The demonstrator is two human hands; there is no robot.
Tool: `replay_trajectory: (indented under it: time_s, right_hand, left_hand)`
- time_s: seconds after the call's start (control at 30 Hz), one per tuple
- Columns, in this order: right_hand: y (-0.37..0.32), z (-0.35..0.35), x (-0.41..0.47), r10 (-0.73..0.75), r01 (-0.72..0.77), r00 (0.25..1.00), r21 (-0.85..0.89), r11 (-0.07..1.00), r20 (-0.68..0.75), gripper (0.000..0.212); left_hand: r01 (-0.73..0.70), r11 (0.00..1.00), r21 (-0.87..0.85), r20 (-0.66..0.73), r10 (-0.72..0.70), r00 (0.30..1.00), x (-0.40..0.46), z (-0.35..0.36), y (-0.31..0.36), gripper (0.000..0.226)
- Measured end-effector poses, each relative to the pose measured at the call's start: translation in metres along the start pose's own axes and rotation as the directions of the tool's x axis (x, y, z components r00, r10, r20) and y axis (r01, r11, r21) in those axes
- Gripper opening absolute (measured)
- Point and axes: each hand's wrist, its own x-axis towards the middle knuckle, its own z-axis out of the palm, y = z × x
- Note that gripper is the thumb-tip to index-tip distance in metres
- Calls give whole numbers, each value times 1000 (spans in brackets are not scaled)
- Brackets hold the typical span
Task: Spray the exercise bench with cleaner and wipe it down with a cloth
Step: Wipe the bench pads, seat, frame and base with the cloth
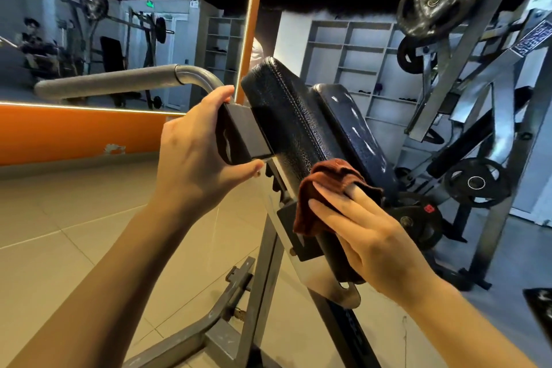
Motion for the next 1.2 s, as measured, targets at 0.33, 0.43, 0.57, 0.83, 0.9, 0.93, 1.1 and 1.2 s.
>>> replay_trajectory:
  time_s: [0.33, 0.43, 0.57, 0.83, 0.9, 0.93, 1.1, 1.2]
  right_hand:
    - [29, 8, 161, 44, -40, 999, 133, 990, -29, 39]
    - [27, 1, 120, 60, -66, 998, 336, 940, 27, 38]
    - [18, -10, 46, 74, -109, 993, 441, 891, 96, 30]
    - [21, -20, -15, -128, 95, 981, 210, 973, 146, 38]
    - [29, -18, 10, -172, 149, 977, 179, 973, 123, 35]
    - [33, -17, 27, -184, 163, 977, 169, 972, 111, 35]
    - [47, -8, 121, -166, 163, 986, 186, 969, 1, 32]
    - [47, -4, 114, -122, 125, 992, 254, 959, -28, 32]
  left_hand:
    - [-34, 999, 0, -15, 34, 999, 1, -3, -1, 93]
    - [-51, 999, 6, -6, 51, 999, 3, -4, -5, 95]
    - [-21, 1000, 2, 14, 21, 1000, 1, -5, -4, 99]
    - [34, 999, 26, 14, -34, 999, 2, -5, 6, 98]
    - [39, 998, 43, 8, -39, 999, 5, -5, 8, 98]
    - [44, 998, 48, 5, -44, 999, 5, -4, 9, 98]
    - [61, 997, 55, -2, -61, 998, 4, -2, 11, 97]
    - [58, 997, 56, 14, -59, 998, 3, -3, 5, 99]
